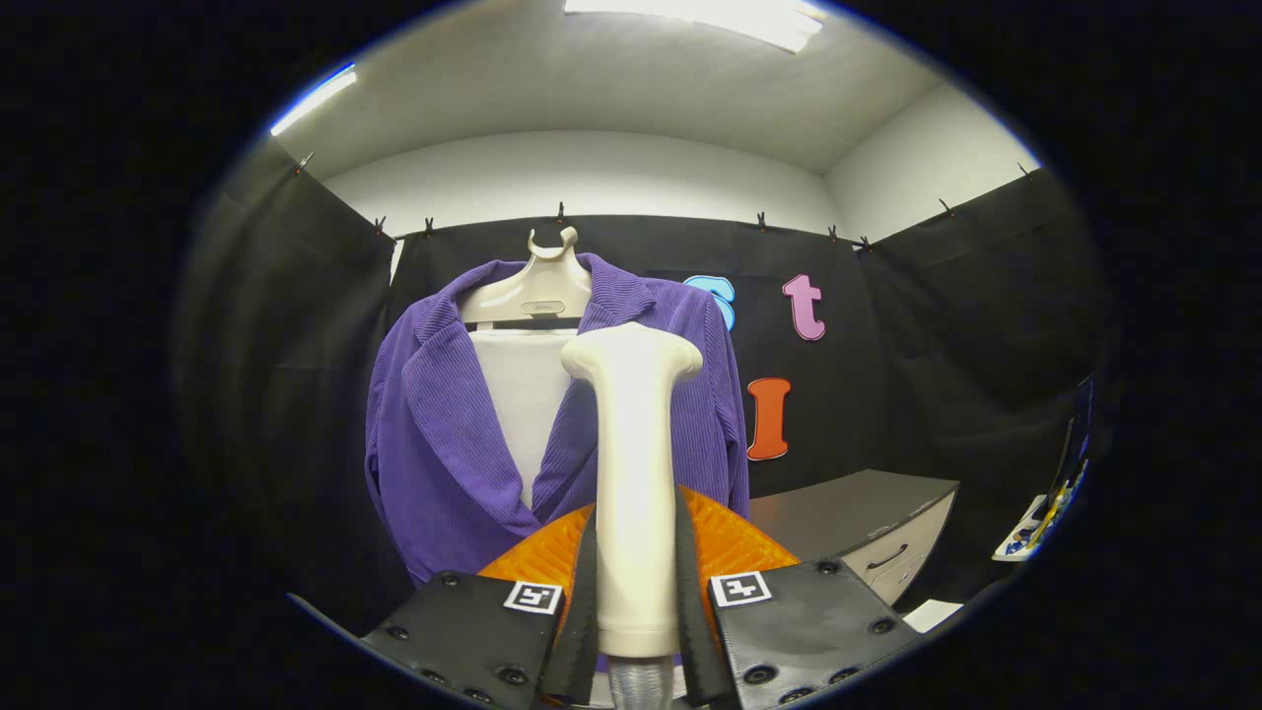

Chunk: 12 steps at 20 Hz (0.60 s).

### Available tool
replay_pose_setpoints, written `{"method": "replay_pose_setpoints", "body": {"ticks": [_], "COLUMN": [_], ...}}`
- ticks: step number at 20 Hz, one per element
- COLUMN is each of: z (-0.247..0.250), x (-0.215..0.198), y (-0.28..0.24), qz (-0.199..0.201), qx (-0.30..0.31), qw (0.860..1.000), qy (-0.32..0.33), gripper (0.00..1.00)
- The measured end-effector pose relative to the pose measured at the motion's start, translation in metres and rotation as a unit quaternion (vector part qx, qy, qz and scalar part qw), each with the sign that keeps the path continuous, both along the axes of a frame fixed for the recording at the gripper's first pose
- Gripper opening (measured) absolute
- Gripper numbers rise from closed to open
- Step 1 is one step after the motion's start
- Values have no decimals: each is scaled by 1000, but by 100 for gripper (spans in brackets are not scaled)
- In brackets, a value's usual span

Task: Iron the clothes twice with a garment steamer, once on the left side and once on the right side.

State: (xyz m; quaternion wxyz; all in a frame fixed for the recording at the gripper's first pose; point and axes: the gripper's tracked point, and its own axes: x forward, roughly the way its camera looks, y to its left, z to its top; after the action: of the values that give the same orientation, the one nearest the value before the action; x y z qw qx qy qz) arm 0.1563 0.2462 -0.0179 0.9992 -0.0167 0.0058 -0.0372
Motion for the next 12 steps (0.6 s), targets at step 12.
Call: {"method": "replay_pose_setpoints", "body": {"ticks": [12], "z": [-12], "x": [25], "y": [-1], "qz": [-7], "qx": [-13], "qw": [1000], "qy": [1], "gripper": [41]}}
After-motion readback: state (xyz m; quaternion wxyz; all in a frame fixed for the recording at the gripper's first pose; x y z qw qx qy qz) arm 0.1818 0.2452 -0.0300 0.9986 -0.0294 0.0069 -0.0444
